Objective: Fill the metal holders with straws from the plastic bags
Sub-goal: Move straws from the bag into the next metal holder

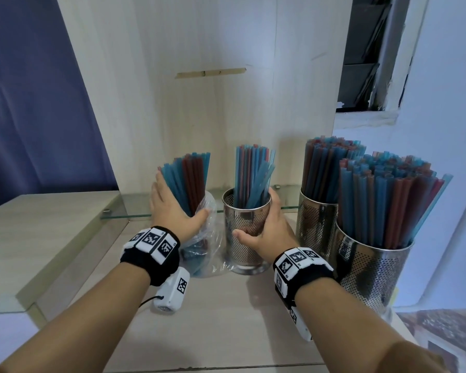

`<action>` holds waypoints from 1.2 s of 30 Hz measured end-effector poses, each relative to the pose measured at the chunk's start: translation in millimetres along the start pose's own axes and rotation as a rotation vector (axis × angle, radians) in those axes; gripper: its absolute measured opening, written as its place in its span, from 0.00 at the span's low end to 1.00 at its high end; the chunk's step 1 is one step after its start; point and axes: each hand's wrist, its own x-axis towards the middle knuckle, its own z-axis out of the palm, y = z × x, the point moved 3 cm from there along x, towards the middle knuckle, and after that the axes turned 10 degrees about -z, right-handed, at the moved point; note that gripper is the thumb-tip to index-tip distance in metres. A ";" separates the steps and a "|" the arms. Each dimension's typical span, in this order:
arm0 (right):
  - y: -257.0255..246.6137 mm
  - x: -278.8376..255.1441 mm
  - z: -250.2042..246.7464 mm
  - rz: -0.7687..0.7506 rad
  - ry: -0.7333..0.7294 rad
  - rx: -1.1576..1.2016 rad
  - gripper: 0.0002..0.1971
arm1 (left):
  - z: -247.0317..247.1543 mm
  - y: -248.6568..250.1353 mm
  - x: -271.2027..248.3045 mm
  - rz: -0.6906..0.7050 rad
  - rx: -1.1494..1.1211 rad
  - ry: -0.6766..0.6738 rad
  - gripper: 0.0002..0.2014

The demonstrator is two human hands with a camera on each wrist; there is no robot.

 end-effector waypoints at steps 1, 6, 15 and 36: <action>0.7 -0.1 0.3 0.001 0.004 -0.003 0.63 | -3.0 3.3 -4.6 0.027 -0.013 0.011 0.63; 2.3 0.8 1.7 0.008 0.005 -0.014 0.64 | -25.2 36.6 -33.3 0.202 -0.023 0.138 0.55; -1.0 0.0 0.7 0.015 0.003 -0.022 0.63 | 19.1 115.7 -28.6 0.274 0.083 -0.252 0.50; -3.5 -1.9 -2.4 -0.008 0.012 -0.023 0.64 | -12.6 102.5 -25.6 0.388 -0.088 0.055 0.41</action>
